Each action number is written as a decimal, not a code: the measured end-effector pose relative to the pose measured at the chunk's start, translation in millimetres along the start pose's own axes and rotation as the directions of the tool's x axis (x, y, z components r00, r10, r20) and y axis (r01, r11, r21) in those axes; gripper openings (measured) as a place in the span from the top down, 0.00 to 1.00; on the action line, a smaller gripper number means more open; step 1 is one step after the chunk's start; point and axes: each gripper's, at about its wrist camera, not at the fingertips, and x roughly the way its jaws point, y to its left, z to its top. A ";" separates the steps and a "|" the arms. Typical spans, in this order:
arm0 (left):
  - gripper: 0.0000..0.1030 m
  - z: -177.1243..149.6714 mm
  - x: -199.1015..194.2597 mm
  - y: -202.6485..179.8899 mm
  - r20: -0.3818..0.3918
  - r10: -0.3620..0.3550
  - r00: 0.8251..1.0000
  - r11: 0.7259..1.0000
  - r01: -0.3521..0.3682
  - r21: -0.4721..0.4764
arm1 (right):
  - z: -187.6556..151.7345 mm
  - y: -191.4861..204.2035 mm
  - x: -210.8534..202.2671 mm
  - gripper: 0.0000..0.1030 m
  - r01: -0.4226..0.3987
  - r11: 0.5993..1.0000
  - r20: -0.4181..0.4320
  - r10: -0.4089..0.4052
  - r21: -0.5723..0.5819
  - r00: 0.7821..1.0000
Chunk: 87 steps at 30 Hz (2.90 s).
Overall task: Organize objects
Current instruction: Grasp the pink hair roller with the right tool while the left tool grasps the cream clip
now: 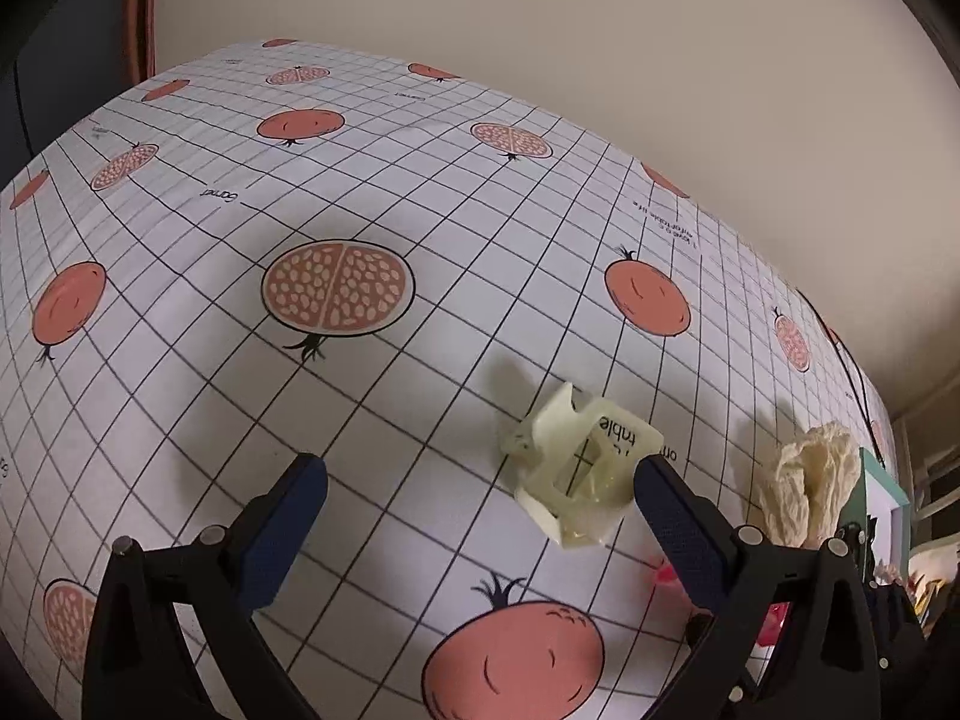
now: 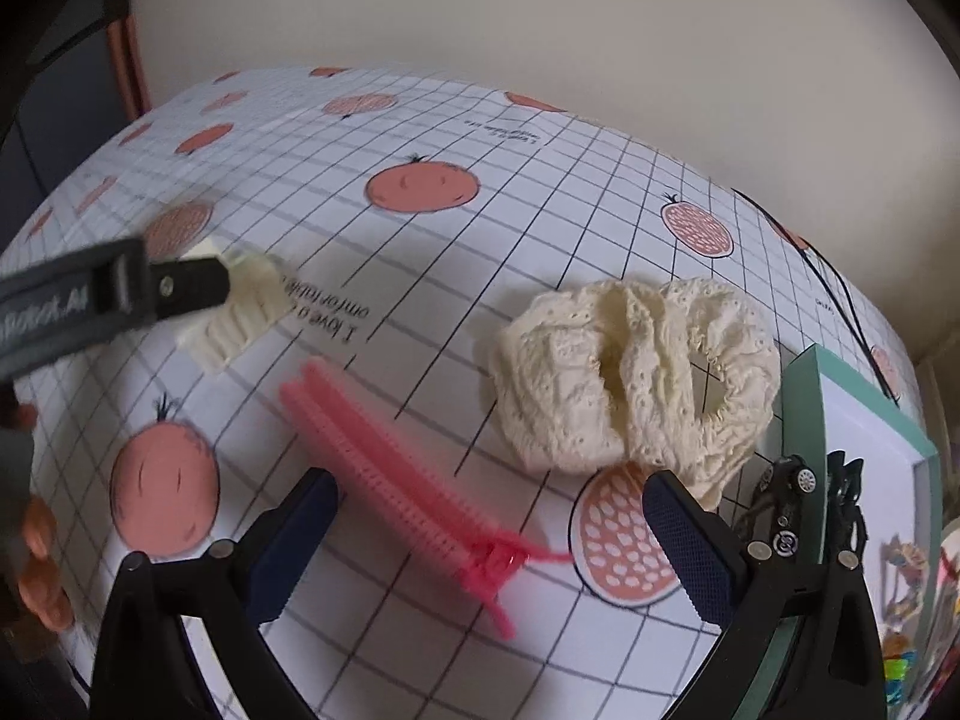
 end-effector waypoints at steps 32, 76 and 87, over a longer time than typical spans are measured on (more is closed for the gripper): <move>0.07 2.4 18.7 -39.6 -0.014 -0.042 0.999 0.992 0.044 0.115 | -1.4 -16.1 -7.6 0.14 -0.253 0.963 -0.071 0.259 0.091 0.963; 0.50 -5.8 4.8 -49.9 0.000 -0.014 1.000 0.991 0.014 0.132 | 2.4 -9.6 -28.8 0.72 -0.198 0.978 -0.019 0.200 0.073 0.980; 0.50 -10.1 -20.4 -50.0 0.040 0.012 0.999 0.991 -0.018 0.136 | 3.3 -25.6 -68.5 0.72 -0.203 0.977 0.048 0.200 0.069 0.979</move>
